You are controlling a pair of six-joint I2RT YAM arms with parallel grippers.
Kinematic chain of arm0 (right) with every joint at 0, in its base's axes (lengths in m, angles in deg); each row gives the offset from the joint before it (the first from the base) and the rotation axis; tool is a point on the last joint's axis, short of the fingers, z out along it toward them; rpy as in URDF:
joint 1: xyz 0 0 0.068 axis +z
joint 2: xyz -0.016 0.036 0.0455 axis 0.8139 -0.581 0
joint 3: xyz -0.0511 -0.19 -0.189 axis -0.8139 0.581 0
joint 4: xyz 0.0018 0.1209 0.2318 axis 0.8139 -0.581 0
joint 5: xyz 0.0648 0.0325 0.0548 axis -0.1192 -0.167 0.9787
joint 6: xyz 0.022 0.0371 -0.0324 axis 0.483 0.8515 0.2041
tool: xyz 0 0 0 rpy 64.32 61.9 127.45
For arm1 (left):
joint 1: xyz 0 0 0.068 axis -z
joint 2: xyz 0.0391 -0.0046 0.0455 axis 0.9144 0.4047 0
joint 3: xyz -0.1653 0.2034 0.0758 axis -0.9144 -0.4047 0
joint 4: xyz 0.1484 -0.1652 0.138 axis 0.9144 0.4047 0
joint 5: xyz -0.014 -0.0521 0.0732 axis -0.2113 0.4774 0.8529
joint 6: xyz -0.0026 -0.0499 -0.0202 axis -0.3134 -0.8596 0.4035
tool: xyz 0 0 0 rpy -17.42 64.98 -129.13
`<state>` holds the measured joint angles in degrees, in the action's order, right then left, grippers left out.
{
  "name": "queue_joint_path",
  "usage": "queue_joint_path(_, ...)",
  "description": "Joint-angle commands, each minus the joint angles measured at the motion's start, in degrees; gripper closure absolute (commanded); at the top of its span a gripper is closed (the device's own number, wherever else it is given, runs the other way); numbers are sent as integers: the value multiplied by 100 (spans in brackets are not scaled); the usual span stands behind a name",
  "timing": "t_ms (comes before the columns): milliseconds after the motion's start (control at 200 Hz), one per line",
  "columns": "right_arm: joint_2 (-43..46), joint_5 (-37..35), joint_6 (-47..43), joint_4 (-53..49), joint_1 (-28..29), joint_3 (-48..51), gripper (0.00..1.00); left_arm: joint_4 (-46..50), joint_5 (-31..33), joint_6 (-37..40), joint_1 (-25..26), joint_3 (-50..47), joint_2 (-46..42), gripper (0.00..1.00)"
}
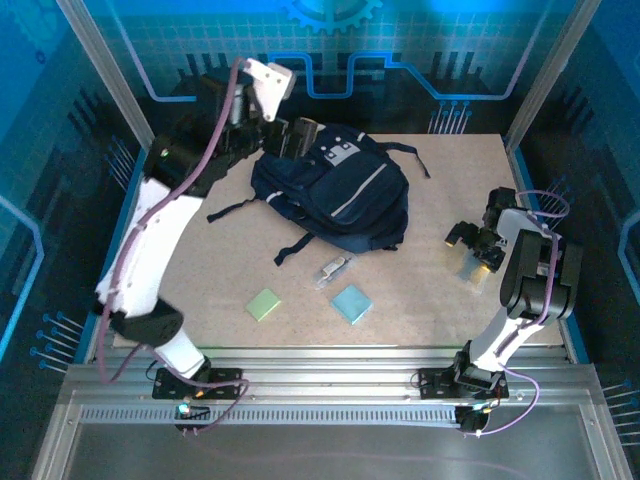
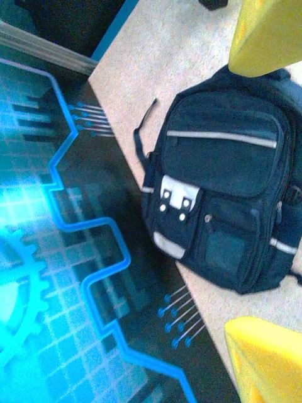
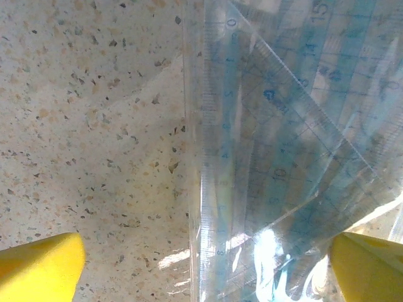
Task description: Pack the student bag
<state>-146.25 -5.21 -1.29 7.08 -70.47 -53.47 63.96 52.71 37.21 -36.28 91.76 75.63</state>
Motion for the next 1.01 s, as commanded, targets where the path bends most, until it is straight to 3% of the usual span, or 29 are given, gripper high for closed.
queue_joint_path(0, -268, 693, 39, 264, 318, -75, 0, -1176, 351, 288, -37, -805, -410, 1)
queue_joint_path(155, -261, 738, 91, 195, 472, -113, 1, -2211, 384, 7, -113, -2702, -901, 1)
queue_joint_path(305, 105, 1044, -7, 63, 510, -32, 6, -3873, 450, -407, -312, -4910, -1605, 1)
queue_joint_path(385, 446, 730, -189, -210, 504, -33, 6, -4540, 450, -487, -357, -5632, -1814, 1)
queue_joint_path(560, 865, -367, -454, -454, 425, 117, 0, -4722, 347, -1043, -585, -6214, -1885, 1)
queue_joint_path(710, 252, -331, -440, -437, 394, -122, 0, -5161, 189, -1415, -739, -6900, -2044, 1)
queue_joint_path(1001, -567, -691, -519, -571, 515, -593, 1, -4910, -121, -1547, -888, -6979, -1935, 1)
